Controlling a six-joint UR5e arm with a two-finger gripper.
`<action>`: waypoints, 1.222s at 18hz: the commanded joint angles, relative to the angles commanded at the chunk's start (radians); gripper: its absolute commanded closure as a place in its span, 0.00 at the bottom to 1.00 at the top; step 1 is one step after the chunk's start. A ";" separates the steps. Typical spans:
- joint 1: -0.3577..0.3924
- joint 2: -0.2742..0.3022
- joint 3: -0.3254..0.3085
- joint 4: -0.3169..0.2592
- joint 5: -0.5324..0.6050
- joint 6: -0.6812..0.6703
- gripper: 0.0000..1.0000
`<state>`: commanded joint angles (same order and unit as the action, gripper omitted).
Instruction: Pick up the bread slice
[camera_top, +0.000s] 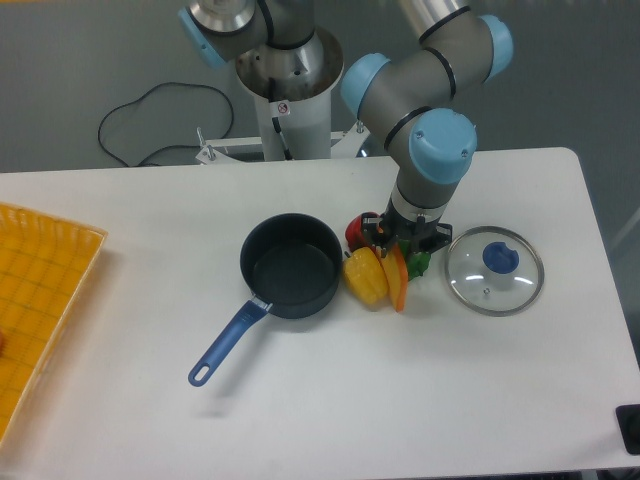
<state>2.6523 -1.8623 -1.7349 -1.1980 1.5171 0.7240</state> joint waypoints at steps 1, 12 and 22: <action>-0.002 0.000 0.000 -0.002 -0.002 0.000 0.94; -0.011 0.006 0.103 -0.110 -0.003 0.012 1.00; -0.032 0.014 0.241 -0.212 -0.002 0.244 1.00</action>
<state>2.6200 -1.8484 -1.4941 -1.4097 1.5156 0.9676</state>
